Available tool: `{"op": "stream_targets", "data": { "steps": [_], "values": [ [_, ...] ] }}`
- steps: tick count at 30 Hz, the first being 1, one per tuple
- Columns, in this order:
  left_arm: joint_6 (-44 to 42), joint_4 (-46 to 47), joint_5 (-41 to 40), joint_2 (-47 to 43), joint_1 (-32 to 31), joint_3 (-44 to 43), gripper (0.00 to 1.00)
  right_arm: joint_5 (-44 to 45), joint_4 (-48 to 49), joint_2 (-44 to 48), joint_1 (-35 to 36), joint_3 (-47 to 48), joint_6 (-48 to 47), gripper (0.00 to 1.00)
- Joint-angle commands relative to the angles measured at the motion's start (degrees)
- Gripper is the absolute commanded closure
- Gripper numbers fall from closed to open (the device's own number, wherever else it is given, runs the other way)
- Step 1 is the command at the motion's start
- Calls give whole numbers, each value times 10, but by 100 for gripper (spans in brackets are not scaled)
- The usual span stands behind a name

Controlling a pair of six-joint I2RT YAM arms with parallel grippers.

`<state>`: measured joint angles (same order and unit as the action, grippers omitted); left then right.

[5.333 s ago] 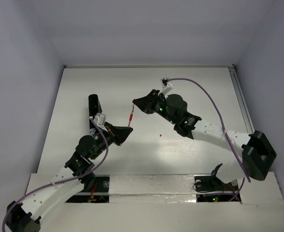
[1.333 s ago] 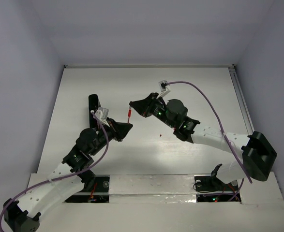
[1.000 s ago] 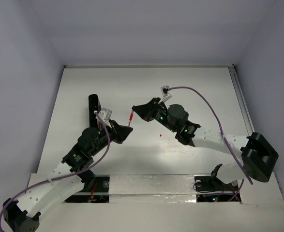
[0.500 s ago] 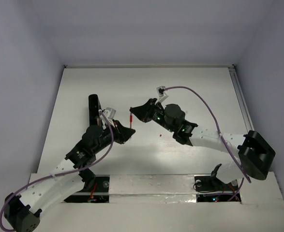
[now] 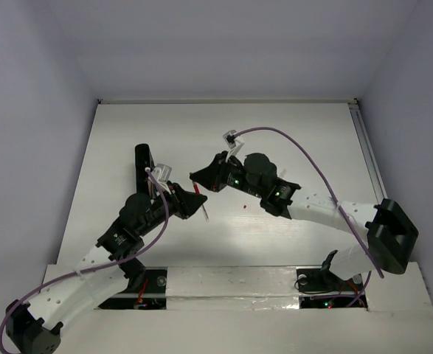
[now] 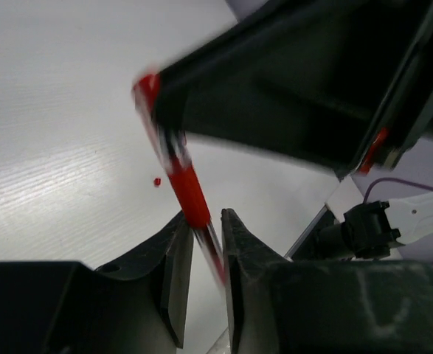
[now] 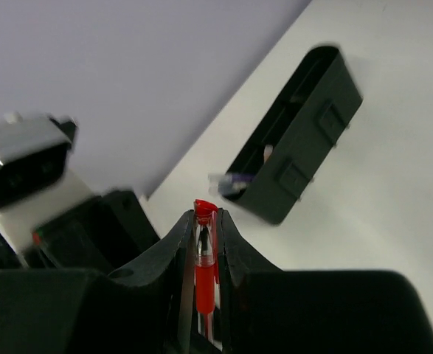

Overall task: Sort the stationery into containers
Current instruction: Close the pen cap on the pen.

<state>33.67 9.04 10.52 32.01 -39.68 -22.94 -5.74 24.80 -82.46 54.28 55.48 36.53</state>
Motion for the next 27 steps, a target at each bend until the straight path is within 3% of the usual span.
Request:
{"op": "stream_targets", "data": {
  "steps": [1, 6, 17, 24, 27],
  "values": [
    [-4, 173, -30, -24, 8, -22, 82, -126, -150, -12, 25, -6, -24, 100],
    [-4, 168, -42, -31, 8, -17, 75, -182, -155, -16, 19, -9, -23, 100],
    [13, 172, -47, -31, 8, -5, 86, -210, -129, -12, 6, -19, 1, 100],
    [28, 185, -57, -29, 8, 8, 82, -233, -99, -12, 1, -27, 27, 100],
    [31, 194, -57, -29, 8, 13, 96, -253, -78, -18, 1, -31, 46, 100]
  ]
}}
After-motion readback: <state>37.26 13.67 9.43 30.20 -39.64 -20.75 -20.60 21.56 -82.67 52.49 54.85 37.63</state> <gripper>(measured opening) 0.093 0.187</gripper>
